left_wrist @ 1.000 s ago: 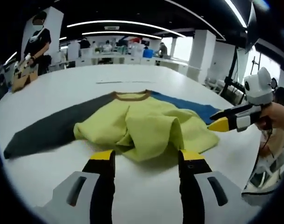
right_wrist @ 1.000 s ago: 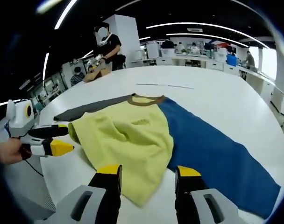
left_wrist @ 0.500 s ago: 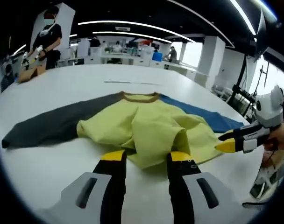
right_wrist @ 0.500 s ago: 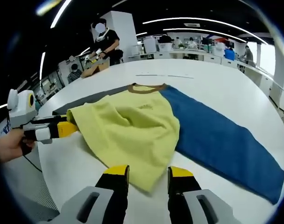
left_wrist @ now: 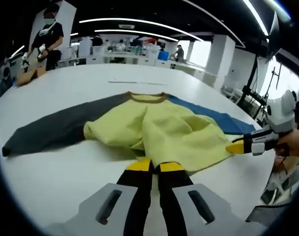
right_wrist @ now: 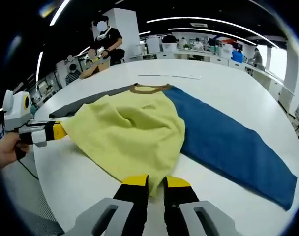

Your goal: Fold the garment on the visible template until the final outline fits inside the template.

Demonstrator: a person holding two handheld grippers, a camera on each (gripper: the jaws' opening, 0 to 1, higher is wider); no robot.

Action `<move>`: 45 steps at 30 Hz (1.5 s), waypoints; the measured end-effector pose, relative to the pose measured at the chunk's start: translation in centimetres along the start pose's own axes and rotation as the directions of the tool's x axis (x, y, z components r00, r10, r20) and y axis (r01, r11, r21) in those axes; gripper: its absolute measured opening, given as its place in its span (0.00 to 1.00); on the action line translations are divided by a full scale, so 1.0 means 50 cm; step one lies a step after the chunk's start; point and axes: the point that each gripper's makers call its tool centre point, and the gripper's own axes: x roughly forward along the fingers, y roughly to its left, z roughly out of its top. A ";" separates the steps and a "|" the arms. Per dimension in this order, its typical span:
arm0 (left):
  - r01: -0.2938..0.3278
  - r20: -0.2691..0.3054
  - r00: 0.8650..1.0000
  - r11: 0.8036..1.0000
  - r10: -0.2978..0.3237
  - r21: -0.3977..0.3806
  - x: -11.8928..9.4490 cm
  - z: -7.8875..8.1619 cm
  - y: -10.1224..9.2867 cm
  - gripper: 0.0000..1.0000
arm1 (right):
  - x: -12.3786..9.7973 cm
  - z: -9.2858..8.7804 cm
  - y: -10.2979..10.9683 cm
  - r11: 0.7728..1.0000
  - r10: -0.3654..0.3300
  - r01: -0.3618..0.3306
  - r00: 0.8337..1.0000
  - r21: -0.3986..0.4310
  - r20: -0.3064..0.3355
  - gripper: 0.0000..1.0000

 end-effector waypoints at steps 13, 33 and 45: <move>0.017 0.002 1.000 1.000 -0.017 0.012 -0.017 0.046 0.008 0.00 | -0.032 0.046 0.002 1.000 0.019 -0.018 0.998 -0.011 0.060 0.00; 0.071 -0.012 0.997 0.992 -0.070 0.107 -0.082 0.093 0.014 0.00 | -0.114 0.108 0.019 0.998 0.044 -0.039 0.992 -0.046 0.120 0.00; 0.104 -0.022 0.995 0.987 -0.102 0.123 -0.124 0.094 0.016 0.00 | -0.147 0.092 0.048 0.997 0.068 -0.064 0.993 -0.046 0.097 0.00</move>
